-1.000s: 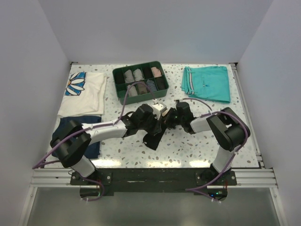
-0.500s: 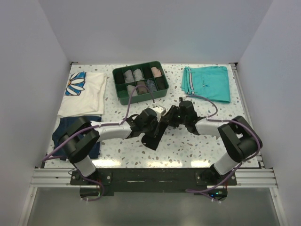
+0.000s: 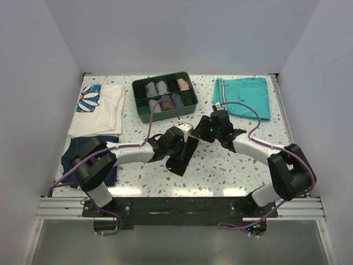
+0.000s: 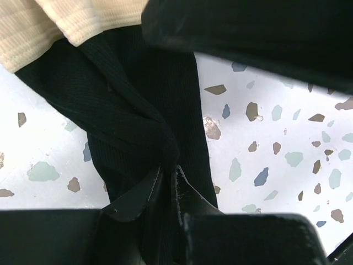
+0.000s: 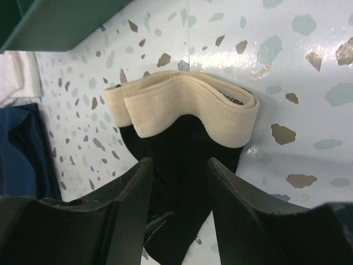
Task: Roll the underwear
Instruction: Fold the underwear at the center of the board.
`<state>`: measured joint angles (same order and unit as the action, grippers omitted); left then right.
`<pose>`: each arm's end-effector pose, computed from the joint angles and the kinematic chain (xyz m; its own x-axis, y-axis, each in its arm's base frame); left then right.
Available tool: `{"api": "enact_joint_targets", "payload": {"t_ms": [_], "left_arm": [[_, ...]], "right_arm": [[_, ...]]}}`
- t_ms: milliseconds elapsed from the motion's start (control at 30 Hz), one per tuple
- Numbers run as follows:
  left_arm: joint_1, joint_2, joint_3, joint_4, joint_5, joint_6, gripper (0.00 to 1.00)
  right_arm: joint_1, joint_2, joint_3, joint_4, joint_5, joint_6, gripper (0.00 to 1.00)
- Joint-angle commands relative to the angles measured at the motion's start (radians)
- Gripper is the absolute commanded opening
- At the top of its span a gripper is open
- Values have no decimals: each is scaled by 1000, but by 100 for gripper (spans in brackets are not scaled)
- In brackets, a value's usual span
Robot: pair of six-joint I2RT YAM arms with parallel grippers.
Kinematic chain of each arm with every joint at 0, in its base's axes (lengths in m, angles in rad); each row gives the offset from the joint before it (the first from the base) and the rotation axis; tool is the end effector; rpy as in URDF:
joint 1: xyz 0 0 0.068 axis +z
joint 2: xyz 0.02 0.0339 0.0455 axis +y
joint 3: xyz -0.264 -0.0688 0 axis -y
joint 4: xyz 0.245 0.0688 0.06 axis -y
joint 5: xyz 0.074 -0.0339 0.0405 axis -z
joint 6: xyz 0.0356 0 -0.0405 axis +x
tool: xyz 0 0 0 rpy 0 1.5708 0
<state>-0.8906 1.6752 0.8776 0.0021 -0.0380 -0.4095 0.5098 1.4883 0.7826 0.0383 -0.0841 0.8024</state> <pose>0.2138 -0.2621 0.1644 -0.7147 0.2509 -0.6529 0.5185 0.8166 -0.2538 0.2688 0.1537 0.1956 -0.7665 0.3923 -0.5085 0.0105 0.7993 0.6009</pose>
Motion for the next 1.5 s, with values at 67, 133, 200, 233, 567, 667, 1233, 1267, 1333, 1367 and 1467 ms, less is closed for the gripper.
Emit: {"api": "enact_joint_targets", "payload": {"t_ms": [67, 133, 200, 233, 567, 667, 1233, 1267, 1333, 1367, 1467], "left_arm": [[-1, -5, 34, 91, 33, -3, 13], [-1, -5, 32, 111, 64, 1, 13], [-1, 0, 27, 125, 79, 5, 14], [-1, 3, 27, 125, 85, 8, 14], [-1, 21, 32, 119, 89, 9, 14], [-1, 29, 38, 114, 95, 12, 14], [-1, 34, 43, 119, 105, 20, 15], [-2, 34, 43, 118, 104, 20, 15], [-1, 34, 41, 119, 104, 20, 15], [-2, 35, 40, 119, 101, 20, 15], [-1, 32, 35, 119, 99, 20, 15]], "right_arm": [[3, 55, 4, 98, -77, 18, 51], [3, 62, -12, 150, -108, 37, 52], [2, 70, -31, 208, -134, 53, 52], [3, 76, -36, 225, -144, 72, 52], [3, 133, -36, 302, -209, 89, 54], [3, 139, -34, 299, -218, 66, 55], [38, 196, 38, 167, -145, -37, 30], [38, 193, 32, 163, -135, -37, 22], [38, 173, 24, 161, -106, -34, 16], [38, 165, 15, 158, -97, -34, 12], [38, 133, -8, 152, -51, -28, 1]]}}
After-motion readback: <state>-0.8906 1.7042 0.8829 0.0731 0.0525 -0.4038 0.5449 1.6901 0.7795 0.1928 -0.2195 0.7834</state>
